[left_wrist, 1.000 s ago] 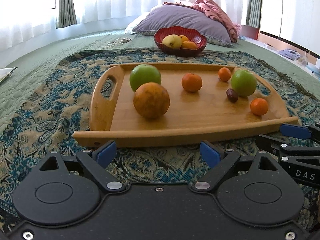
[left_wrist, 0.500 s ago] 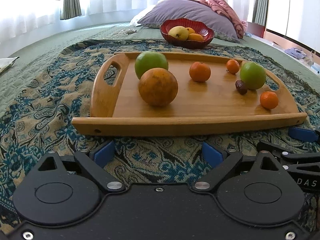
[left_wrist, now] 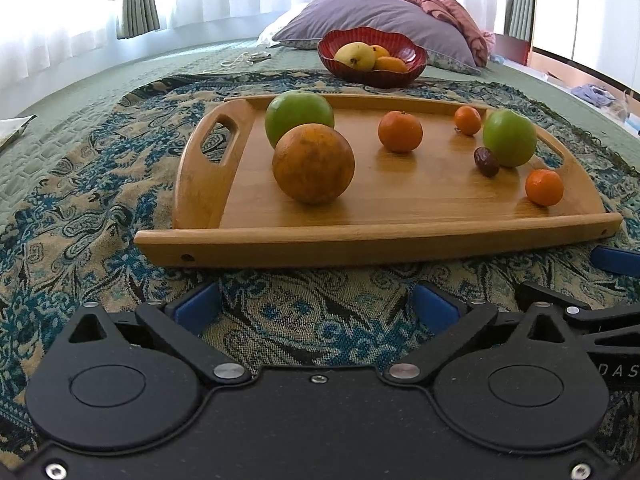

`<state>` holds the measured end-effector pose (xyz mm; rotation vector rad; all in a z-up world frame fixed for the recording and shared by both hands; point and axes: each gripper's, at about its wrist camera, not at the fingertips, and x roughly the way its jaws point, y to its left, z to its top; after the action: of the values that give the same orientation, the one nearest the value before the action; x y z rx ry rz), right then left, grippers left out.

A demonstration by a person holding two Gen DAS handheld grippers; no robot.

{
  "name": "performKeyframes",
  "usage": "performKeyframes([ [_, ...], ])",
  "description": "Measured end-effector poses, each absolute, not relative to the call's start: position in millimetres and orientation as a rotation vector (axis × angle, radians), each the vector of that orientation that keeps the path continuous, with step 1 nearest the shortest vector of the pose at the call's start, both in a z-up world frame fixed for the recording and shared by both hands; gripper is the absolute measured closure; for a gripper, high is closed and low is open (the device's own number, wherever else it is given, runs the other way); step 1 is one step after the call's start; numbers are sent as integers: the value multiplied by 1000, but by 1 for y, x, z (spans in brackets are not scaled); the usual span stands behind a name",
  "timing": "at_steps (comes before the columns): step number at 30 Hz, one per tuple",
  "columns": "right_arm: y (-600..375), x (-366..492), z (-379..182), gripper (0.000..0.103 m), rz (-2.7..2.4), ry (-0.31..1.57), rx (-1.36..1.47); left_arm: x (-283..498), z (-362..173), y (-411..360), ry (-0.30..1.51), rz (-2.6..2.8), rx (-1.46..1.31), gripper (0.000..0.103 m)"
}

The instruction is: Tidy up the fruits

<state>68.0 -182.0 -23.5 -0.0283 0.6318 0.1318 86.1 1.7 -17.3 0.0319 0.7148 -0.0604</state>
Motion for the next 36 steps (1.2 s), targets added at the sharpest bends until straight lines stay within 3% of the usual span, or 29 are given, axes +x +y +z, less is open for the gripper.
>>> performKeyframes([
  [36, -179, 69, -26, 0, 125, 640, -44, 84, -20, 1, 699, -53, 45, 0],
])
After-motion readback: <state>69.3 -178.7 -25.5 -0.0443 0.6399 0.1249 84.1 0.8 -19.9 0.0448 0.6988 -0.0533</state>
